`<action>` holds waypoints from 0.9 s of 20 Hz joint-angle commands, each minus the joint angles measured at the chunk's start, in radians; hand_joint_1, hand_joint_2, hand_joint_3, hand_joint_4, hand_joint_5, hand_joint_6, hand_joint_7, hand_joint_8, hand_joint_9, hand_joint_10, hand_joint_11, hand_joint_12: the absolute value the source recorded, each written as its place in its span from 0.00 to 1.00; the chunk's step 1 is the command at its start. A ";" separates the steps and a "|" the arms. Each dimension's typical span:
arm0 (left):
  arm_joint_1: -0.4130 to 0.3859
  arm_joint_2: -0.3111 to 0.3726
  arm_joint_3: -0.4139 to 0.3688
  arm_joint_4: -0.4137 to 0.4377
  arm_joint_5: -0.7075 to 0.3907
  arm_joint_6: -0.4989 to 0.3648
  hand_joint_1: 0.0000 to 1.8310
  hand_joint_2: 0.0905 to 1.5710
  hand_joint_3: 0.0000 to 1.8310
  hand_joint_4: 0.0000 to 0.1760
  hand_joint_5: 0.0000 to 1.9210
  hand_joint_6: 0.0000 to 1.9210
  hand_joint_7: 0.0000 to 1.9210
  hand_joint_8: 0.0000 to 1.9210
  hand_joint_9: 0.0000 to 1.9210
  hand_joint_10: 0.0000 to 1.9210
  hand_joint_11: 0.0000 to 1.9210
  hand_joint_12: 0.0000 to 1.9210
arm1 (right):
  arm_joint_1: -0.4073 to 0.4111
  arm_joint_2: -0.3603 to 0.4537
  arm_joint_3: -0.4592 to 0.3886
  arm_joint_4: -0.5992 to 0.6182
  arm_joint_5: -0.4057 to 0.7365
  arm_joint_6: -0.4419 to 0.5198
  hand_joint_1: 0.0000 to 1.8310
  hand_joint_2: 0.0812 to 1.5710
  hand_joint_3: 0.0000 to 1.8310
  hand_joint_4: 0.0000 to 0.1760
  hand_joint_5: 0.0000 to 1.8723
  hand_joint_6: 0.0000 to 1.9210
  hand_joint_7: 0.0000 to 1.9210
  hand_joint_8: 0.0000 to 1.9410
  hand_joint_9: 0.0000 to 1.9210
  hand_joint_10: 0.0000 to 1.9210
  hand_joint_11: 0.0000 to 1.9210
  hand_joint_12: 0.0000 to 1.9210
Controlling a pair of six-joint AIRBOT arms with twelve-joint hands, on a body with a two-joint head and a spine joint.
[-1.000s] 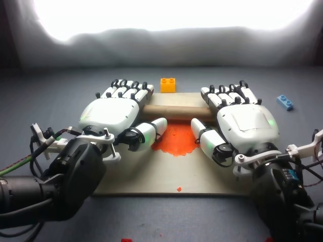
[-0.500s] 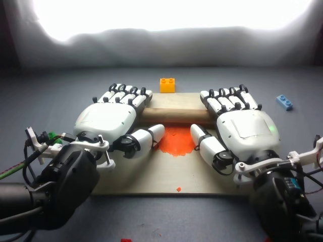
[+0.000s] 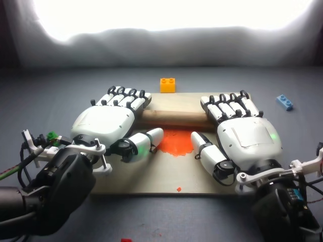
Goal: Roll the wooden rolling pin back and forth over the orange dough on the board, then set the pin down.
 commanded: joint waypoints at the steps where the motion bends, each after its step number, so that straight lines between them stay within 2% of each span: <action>1: 0.006 0.009 -0.004 0.012 -0.067 -0.005 0.00 0.91 0.00 0.00 0.06 0.00 0.07 0.00 0.05 0.00 0.01 0.00 | -0.013 0.004 -0.004 -0.026 0.062 -0.005 0.00 0.92 0.00 0.00 0.12 0.00 0.15 0.00 0.13 0.00 0.00 0.23; 5: 0.021 0.030 -0.035 0.023 -0.068 -0.005 0.00 0.91 0.00 0.00 0.05 0.00 0.06 0.00 0.04 0.00 0.00 0.00 | -0.023 0.010 -0.030 -0.026 0.072 -0.019 0.00 0.91 0.00 0.00 0.13 0.00 0.15 0.00 0.13 0.00 0.00 0.23; 6: 0.024 0.034 -0.041 0.026 -0.072 -0.005 0.00 0.90 0.00 0.00 0.05 0.00 0.05 0.00 0.02 0.00 0.00 0.00 | -0.026 0.011 -0.035 -0.025 0.075 -0.024 0.00 0.91 0.00 0.00 0.14 0.00 0.17 0.00 0.15 0.01 0.00 0.27; 8: 0.030 0.040 -0.053 0.032 -0.082 -0.008 0.00 0.91 0.00 0.00 0.05 0.00 0.07 0.01 0.03 0.00 0.00 0.00 | -0.031 0.013 -0.050 -0.025 0.080 -0.032 0.00 0.92 0.00 0.00 0.14 0.00 0.16 0.00 0.16 0.01 0.00 0.28; 13: 0.037 0.044 -0.070 0.050 -0.084 -0.018 0.00 0.90 0.00 0.00 0.05 0.00 0.06 0.00 0.03 0.00 0.00 0.00 | -0.038 0.014 -0.073 -0.025 0.086 -0.043 0.00 0.92 0.00 0.00 0.13 0.00 0.15 0.00 0.14 0.00 0.00 0.24; 14: 0.039 0.046 -0.075 0.051 -0.083 -0.017 0.00 0.90 0.00 0.00 0.05 0.00 0.06 0.00 0.03 0.00 0.00 0.00 | -0.039 0.015 -0.077 -0.025 0.087 -0.045 0.00 0.92 0.00 0.00 0.13 0.00 0.15 0.00 0.14 0.00 0.00 0.24; 15: 0.041 0.050 -0.081 0.051 -0.083 -0.016 0.00 0.91 0.00 0.00 0.05 0.00 0.06 0.00 0.03 0.00 0.00 0.00 | -0.040 0.017 -0.083 -0.025 0.089 -0.047 0.00 0.92 0.00 0.00 0.14 0.00 0.17 0.00 0.14 0.00 0.00 0.28; 18: 0.049 0.062 -0.098 0.050 -0.073 -0.007 0.00 0.91 0.00 0.00 0.06 0.00 0.07 0.00 0.03 0.00 0.00 0.00 | -0.043 0.019 -0.093 -0.025 0.095 -0.056 0.00 0.92 0.00 0.00 0.13 0.00 0.14 0.00 0.12 0.00 0.00 0.27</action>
